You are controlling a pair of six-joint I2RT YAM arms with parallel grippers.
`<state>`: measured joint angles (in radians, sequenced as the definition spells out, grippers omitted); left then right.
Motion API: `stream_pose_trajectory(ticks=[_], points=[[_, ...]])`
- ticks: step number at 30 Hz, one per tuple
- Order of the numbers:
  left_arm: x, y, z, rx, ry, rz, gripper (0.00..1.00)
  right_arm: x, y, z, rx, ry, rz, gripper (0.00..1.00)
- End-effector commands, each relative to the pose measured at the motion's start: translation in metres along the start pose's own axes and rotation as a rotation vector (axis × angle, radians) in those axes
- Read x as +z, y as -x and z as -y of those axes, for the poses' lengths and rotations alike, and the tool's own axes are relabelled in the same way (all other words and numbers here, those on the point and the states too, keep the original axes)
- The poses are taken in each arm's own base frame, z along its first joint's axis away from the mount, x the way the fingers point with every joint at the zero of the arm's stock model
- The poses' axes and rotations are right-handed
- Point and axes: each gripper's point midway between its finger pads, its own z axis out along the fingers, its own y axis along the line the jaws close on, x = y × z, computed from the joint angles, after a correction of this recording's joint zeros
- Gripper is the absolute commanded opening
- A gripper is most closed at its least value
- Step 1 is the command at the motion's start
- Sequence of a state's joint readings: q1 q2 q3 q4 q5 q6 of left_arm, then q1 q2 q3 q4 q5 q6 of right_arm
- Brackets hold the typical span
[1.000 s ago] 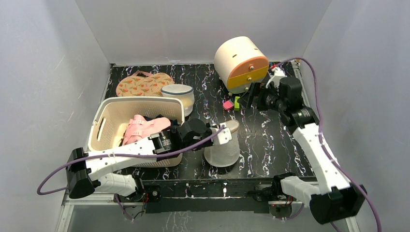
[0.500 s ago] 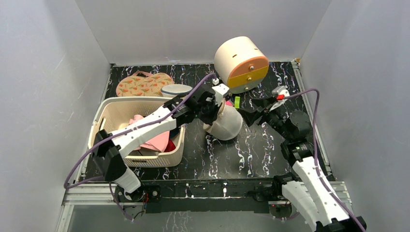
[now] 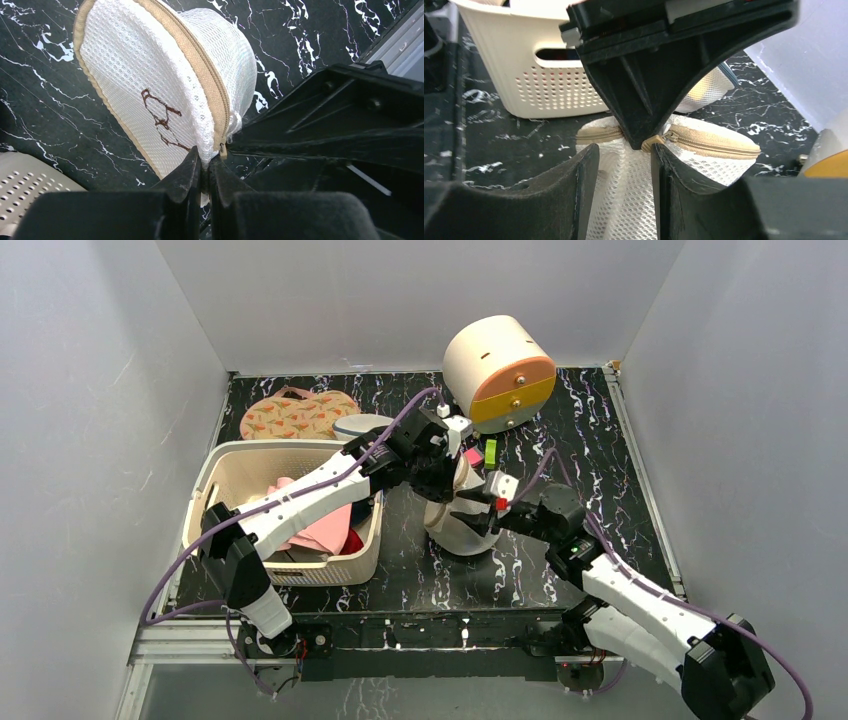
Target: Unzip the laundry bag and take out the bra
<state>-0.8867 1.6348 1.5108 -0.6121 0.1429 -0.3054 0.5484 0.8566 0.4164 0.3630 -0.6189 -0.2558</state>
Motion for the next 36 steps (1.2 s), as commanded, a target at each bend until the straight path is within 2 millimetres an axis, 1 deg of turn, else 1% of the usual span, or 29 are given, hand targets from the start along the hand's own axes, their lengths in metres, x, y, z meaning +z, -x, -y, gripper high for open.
stream_pose_trajectory(ticks=[1,5,7,8,9,11,16,17,21,24,36], points=[[-0.013,0.003,0.011,-0.035,-0.052,0.005,0.00,0.009,0.012,0.009,-0.188,-0.053,0.047,0.41],[-0.014,0.003,0.010,-0.037,-0.056,0.010,0.00,0.012,0.009,0.007,-0.218,-0.083,0.040,0.36],[-0.015,0.002,0.010,-0.036,-0.057,0.008,0.00,0.011,0.010,0.011,-0.217,-0.118,0.044,0.35],[-0.015,0.001,0.009,-0.037,-0.056,0.005,0.00,0.011,0.011,0.014,-0.211,-0.143,0.047,0.37],[-0.015,0.001,0.009,-0.036,-0.057,0.004,0.00,0.010,0.013,0.015,-0.207,-0.157,0.054,0.41],[-0.015,0.000,0.009,-0.037,-0.058,0.002,0.00,0.008,0.018,0.016,-0.213,-0.169,0.075,0.45],[-0.013,-0.002,0.010,-0.041,-0.067,-0.008,0.00,0.005,0.027,0.023,-0.222,-0.217,0.095,0.45],[-0.014,-0.002,0.010,-0.042,-0.069,-0.010,0.00,0.001,0.015,0.019,-0.214,-0.218,0.077,0.46],[-0.014,-0.003,0.013,-0.050,-0.083,-0.016,0.00,-0.001,0.014,0.020,-0.221,-0.233,0.086,0.48],[-0.014,-0.003,0.013,-0.056,-0.088,-0.018,0.00,0.001,0.013,0.021,-0.228,-0.231,0.080,0.45],[-0.013,-0.007,0.013,-0.069,-0.097,-0.034,0.00,-0.004,0.024,0.023,-0.246,-0.259,0.129,0.37]])
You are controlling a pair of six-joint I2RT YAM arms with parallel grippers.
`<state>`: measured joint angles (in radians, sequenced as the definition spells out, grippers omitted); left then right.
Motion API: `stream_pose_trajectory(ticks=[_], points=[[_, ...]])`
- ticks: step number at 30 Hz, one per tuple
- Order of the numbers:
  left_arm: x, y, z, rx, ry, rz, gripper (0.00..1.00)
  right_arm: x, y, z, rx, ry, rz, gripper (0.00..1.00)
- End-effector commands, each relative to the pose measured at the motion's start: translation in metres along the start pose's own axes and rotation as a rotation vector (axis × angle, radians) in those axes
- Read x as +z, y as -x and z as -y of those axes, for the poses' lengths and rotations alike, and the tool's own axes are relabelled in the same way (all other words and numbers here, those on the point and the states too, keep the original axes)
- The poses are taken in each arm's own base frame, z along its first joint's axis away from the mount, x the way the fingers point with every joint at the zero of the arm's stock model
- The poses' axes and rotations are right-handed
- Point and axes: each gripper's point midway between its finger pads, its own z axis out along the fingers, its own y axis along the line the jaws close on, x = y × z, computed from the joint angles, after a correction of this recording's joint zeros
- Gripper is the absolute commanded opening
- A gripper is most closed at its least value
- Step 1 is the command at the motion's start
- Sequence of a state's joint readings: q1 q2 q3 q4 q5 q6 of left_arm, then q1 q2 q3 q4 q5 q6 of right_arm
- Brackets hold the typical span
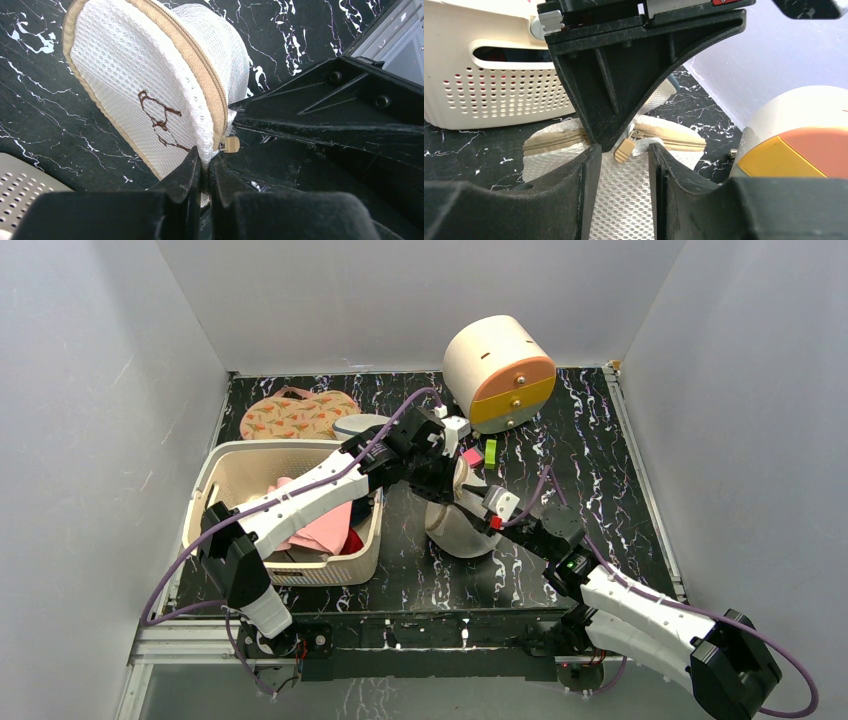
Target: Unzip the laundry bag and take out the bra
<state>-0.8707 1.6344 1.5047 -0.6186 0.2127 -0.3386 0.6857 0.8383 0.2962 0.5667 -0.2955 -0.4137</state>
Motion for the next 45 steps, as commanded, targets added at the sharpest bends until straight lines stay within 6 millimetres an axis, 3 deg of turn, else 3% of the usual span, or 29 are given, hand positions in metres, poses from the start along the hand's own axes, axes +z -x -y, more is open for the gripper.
stream_pose_trajectory(ticks=[1,14,34,45], points=[[-0.011,-0.003,0.008,-0.022,-0.047,-0.007,0.00,-0.001,0.026,0.014,-0.041,-0.066,0.099,0.35],[-0.012,-0.003,0.008,-0.027,-0.057,-0.013,0.00,-0.003,0.026,0.012,-0.048,-0.062,0.104,0.16],[-0.012,-0.004,0.013,-0.028,-0.089,-0.023,0.00,0.002,0.022,0.017,-0.043,-0.087,0.095,0.17],[-0.013,-0.005,0.010,-0.006,-0.078,-0.022,0.00,-0.007,0.013,0.033,0.006,-0.190,0.033,0.00]])
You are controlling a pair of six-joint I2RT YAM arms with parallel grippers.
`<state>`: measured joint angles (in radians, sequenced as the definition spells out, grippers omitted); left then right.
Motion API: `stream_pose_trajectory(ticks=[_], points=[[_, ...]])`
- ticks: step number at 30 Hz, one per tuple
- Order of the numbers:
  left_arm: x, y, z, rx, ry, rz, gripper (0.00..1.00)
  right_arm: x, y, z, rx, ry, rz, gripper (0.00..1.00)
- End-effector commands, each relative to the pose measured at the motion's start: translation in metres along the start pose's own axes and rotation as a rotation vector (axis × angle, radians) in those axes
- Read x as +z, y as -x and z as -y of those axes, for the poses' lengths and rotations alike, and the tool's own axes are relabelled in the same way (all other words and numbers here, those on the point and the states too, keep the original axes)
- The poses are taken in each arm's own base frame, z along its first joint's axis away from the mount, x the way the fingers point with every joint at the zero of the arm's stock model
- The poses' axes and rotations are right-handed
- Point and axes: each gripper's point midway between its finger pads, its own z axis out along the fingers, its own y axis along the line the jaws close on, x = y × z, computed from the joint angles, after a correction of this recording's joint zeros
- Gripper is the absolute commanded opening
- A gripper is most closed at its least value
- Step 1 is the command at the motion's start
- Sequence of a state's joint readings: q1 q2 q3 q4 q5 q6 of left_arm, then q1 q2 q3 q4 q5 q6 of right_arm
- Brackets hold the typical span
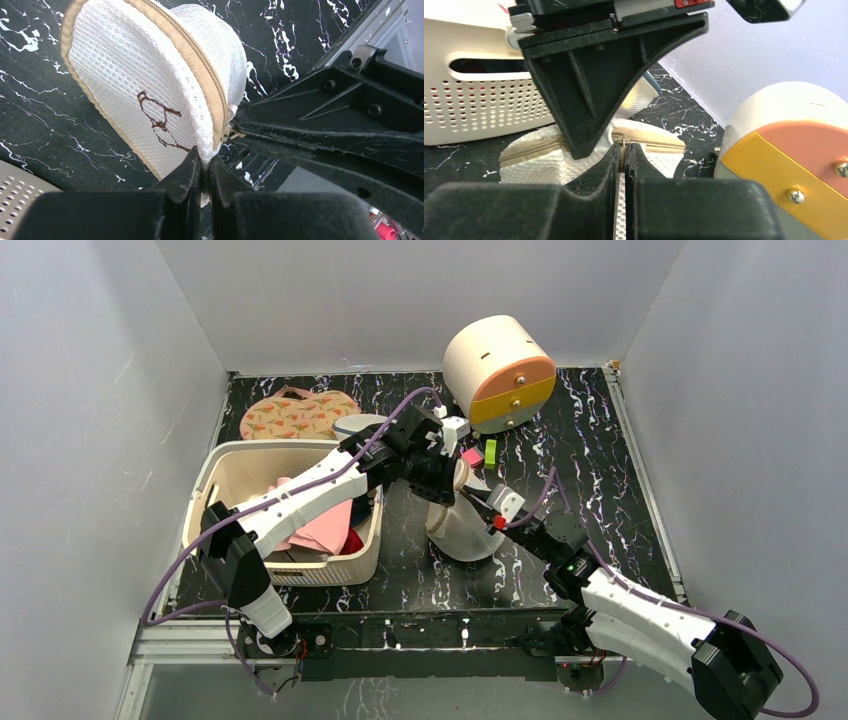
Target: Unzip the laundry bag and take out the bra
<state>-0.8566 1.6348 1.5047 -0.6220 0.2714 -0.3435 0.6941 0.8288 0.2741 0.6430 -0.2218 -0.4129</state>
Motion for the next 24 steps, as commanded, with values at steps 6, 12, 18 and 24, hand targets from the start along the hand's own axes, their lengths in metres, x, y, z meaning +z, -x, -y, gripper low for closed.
stream_pose_trajectory(ticks=[6,12,18,24], points=[[-0.022,0.001,-0.004,0.183,0.004,0.040,0.00,0.000,0.001,0.049,0.151,-0.263,-0.098,0.00],[-0.046,0.007,-0.003,0.507,-0.025,0.178,0.00,-0.007,-0.009,0.068,0.324,-0.413,-0.171,0.00],[-0.074,0.012,0.003,0.885,-0.016,0.355,0.00,-0.005,-0.020,0.064,0.462,-0.395,-0.225,0.00],[-0.063,-0.001,0.001,0.848,-0.043,0.387,0.00,0.001,-0.009,0.029,0.497,-0.181,-0.194,0.00]])
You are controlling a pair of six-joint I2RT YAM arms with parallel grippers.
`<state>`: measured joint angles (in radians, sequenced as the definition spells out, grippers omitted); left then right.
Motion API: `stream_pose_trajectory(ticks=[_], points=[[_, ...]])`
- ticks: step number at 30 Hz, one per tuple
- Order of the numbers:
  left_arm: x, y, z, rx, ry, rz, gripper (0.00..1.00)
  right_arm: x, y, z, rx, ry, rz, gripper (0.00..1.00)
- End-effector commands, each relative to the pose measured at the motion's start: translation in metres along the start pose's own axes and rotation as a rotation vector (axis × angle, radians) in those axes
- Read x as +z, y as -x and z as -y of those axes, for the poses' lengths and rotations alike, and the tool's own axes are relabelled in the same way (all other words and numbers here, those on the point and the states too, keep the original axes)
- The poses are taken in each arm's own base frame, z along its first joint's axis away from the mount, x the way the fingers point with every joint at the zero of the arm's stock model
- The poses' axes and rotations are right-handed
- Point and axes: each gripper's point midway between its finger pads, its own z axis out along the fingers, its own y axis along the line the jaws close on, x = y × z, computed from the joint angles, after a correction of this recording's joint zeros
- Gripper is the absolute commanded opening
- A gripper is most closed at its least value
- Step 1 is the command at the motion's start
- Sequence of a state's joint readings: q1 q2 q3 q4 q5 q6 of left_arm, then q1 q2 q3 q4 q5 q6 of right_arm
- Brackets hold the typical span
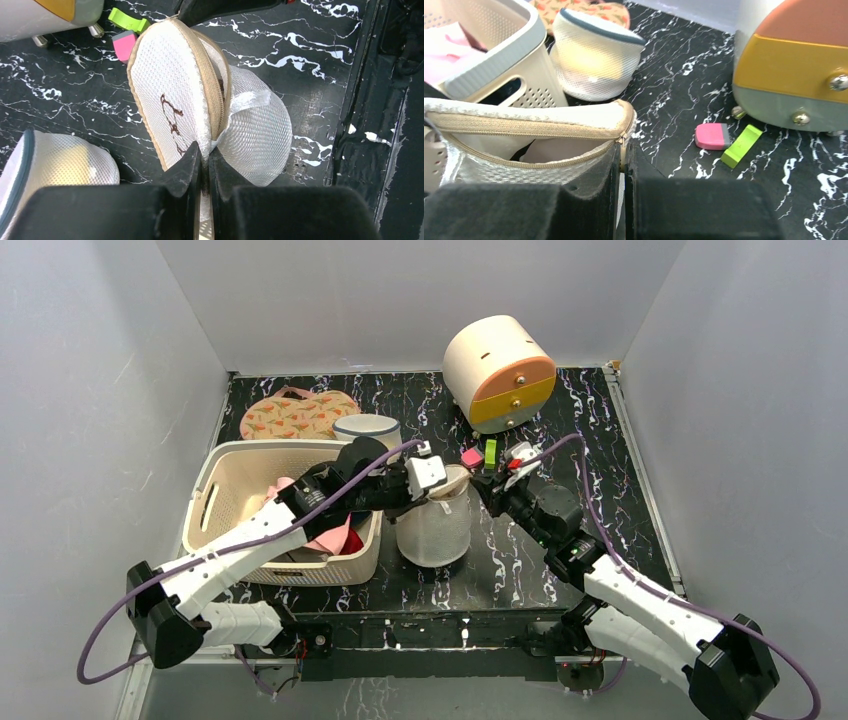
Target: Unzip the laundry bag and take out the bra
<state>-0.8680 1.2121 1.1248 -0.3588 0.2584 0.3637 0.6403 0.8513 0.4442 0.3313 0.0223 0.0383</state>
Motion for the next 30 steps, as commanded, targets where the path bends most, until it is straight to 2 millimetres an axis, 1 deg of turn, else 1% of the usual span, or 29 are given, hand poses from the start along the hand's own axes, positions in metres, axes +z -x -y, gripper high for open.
stream_pose_trajectory(ticks=[1,3,5,7,8,9,10,13,14,15,17,20,22,25,28,30], points=[[0.006,0.011,0.007,0.015,-0.030,0.085,0.00,-0.005,0.009,-0.016,0.026,0.100,0.005,0.00],[0.011,0.000,0.014,-0.079,-0.045,0.050,0.06,-0.007,0.009,-0.017,0.028,0.102,0.006,0.00],[0.014,-0.010,0.020,-0.175,-0.062,0.002,0.16,-0.008,0.005,-0.017,0.029,0.105,-0.011,0.00],[0.013,-0.014,0.030,-0.252,-0.096,-0.036,0.25,-0.008,0.002,-0.021,0.032,0.127,-0.023,0.00],[0.010,-0.013,0.035,-0.279,-0.118,-0.045,0.31,-0.007,0.000,-0.023,0.032,0.139,-0.030,0.00],[0.008,-0.011,0.038,-0.304,-0.134,-0.046,0.44,-0.007,-0.001,-0.025,0.033,0.151,-0.039,0.00],[0.005,-0.006,0.041,-0.333,-0.145,-0.041,0.52,-0.006,-0.001,-0.028,0.033,0.164,-0.044,0.00],[-0.003,0.013,0.045,-0.433,-0.167,-0.011,0.60,-0.006,0.004,-0.034,0.037,0.199,-0.048,0.00],[-0.004,0.020,0.044,-0.463,-0.163,-0.001,0.65,-0.006,0.006,-0.035,0.039,0.204,-0.045,0.00],[-0.003,0.024,0.043,-0.491,-0.160,-0.002,0.68,-0.006,0.009,-0.035,0.043,0.205,-0.041,0.00],[0.000,0.030,0.039,-0.551,-0.140,-0.013,0.68,-0.007,0.014,-0.036,0.050,0.203,-0.033,0.00],[0.013,0.035,0.033,-0.662,-0.114,-0.023,0.69,-0.008,0.018,-0.035,0.059,0.199,-0.027,0.00],[0.022,0.041,0.034,-0.702,-0.133,-0.010,0.69,-0.009,0.019,-0.035,0.061,0.198,-0.027,0.00],[0.038,0.039,0.031,-0.742,-0.126,-0.019,0.71,-0.009,0.022,-0.034,0.063,0.191,-0.027,0.00],[0.049,0.032,0.027,-0.749,-0.102,-0.049,0.71,-0.011,0.023,-0.034,0.063,0.189,-0.026,0.00],[0.054,0.028,0.022,-0.742,-0.083,-0.070,0.69,-0.012,0.024,-0.034,0.061,0.190,-0.024,0.00]])
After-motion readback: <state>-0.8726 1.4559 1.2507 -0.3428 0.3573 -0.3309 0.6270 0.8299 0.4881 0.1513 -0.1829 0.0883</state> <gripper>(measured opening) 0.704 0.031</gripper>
